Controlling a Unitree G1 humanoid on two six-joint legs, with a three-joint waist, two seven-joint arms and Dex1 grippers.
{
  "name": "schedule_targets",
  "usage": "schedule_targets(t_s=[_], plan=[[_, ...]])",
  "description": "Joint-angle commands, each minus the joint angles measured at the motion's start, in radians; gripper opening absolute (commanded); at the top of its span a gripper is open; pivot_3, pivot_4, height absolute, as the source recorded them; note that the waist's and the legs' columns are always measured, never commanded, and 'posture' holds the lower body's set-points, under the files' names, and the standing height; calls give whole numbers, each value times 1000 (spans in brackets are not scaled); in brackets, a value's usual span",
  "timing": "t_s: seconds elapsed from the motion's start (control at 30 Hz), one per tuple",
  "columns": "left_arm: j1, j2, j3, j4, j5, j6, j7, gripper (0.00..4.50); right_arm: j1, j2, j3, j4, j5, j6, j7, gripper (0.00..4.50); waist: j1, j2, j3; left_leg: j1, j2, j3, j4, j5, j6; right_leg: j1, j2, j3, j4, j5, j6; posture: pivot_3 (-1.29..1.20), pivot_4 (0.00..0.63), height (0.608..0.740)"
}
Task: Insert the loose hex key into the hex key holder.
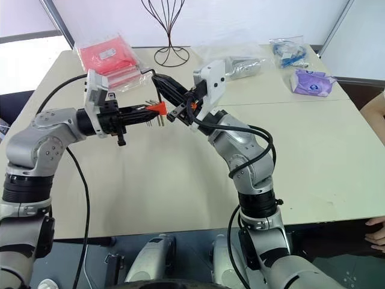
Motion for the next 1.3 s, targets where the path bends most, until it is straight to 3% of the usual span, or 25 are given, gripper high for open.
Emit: schedule_targets(t_s=[0.03, 1.3], plan=[[-9, 5, 34, -34, -22, 0, 2, 0, -6, -5, 6, -45, 10, -8, 0, 35, 0, 0, 0, 0, 0, 0, 0, 0, 0, 0, 0, 0, 0, 0, 0, 0, 150, 740], [-3, 3, 38, -59, -36, 16, 10, 0, -25, -17, 4, 14, -4, -53, 5, 35, 0, 0, 0, 0, 0, 0, 0, 0, 0, 0, 0, 0, 0, 0, 0, 0, 150, 740]])
